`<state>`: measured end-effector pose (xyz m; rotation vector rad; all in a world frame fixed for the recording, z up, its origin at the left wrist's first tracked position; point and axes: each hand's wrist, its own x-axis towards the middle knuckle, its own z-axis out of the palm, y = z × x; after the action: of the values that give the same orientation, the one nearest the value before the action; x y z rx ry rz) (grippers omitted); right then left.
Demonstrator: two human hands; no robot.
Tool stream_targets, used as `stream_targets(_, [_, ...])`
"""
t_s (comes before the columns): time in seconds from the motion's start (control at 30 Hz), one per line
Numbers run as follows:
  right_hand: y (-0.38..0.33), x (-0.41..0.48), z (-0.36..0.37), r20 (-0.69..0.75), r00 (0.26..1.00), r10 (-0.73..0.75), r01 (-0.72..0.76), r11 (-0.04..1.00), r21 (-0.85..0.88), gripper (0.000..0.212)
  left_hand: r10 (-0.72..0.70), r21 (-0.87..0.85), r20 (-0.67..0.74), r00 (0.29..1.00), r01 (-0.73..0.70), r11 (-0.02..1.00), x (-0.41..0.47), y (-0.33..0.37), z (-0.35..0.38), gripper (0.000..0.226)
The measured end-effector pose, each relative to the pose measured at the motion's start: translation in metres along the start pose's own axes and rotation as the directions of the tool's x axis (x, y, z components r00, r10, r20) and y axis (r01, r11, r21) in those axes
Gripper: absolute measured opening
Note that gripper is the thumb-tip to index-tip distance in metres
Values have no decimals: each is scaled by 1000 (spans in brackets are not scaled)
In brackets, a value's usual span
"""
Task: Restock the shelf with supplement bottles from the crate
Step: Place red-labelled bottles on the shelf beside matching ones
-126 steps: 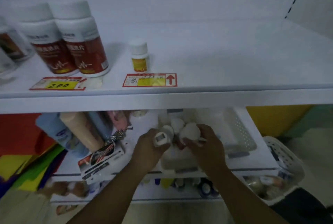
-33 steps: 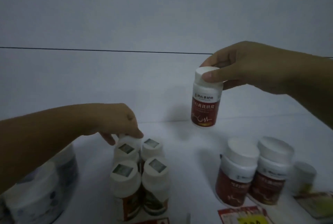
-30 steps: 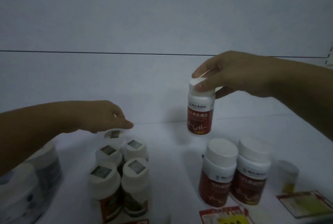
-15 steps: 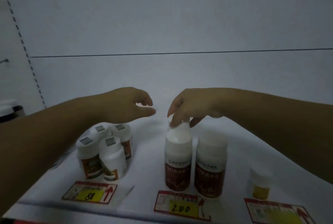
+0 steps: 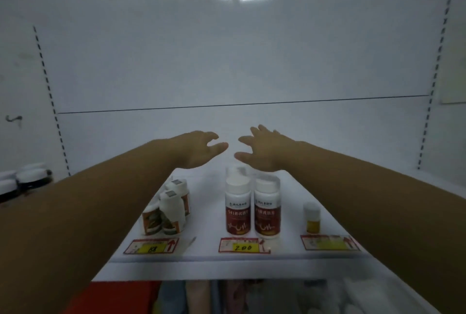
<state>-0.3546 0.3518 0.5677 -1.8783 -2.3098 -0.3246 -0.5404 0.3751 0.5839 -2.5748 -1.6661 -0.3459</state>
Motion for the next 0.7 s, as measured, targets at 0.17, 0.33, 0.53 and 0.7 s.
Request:
stream_targets(0.17, [-26,-68,9,-95,995,-2,3,1000,18,64,121,34,-46,992,-120,992,-35,8,25,66])
stream_targets(0.33, [-43,-144,19,-174,977,-126,152,978,142,57,294,-184,-299,908,-357,916,-82,29,44,52])
stream_targets(0.53, [-44,-227,79,-109,922,-372,383,918,106,37,388,-297,-444,808,-541,787,-161,66,116,45])
stream_targets(0.7, [-2,-271,173,216,957,-192,171,979,115,45,340,-436,-174,924,-382,815,-183,88,218,41])
